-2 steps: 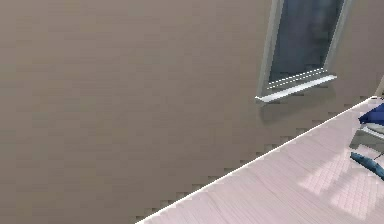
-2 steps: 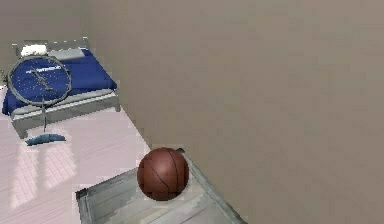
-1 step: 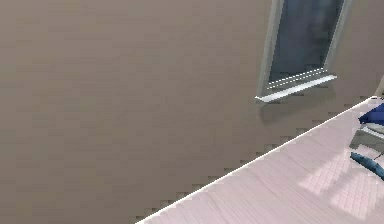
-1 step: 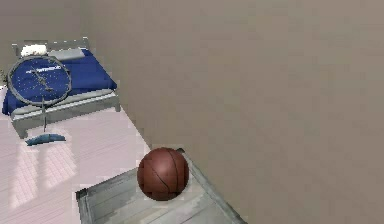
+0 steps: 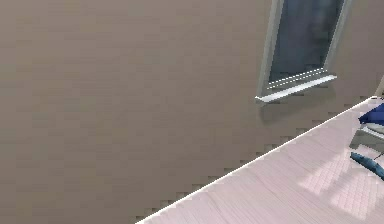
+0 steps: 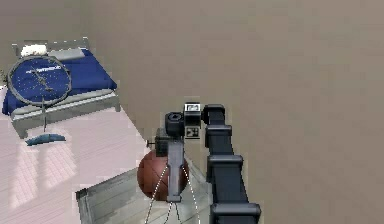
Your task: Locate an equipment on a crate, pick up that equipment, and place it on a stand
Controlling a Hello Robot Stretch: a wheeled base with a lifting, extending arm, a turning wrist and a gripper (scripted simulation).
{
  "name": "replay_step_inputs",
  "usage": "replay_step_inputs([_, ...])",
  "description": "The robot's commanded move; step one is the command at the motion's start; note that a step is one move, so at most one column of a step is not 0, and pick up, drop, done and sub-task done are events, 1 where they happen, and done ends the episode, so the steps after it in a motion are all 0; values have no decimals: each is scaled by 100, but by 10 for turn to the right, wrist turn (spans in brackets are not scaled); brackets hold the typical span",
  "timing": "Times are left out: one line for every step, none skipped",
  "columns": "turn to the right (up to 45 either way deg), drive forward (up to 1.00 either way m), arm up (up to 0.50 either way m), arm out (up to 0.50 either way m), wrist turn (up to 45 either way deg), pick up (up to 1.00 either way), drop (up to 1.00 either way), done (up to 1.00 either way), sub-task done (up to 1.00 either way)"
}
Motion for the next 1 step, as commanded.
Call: replay_step_inputs([0,0,0,0,450,0,0,0,0])
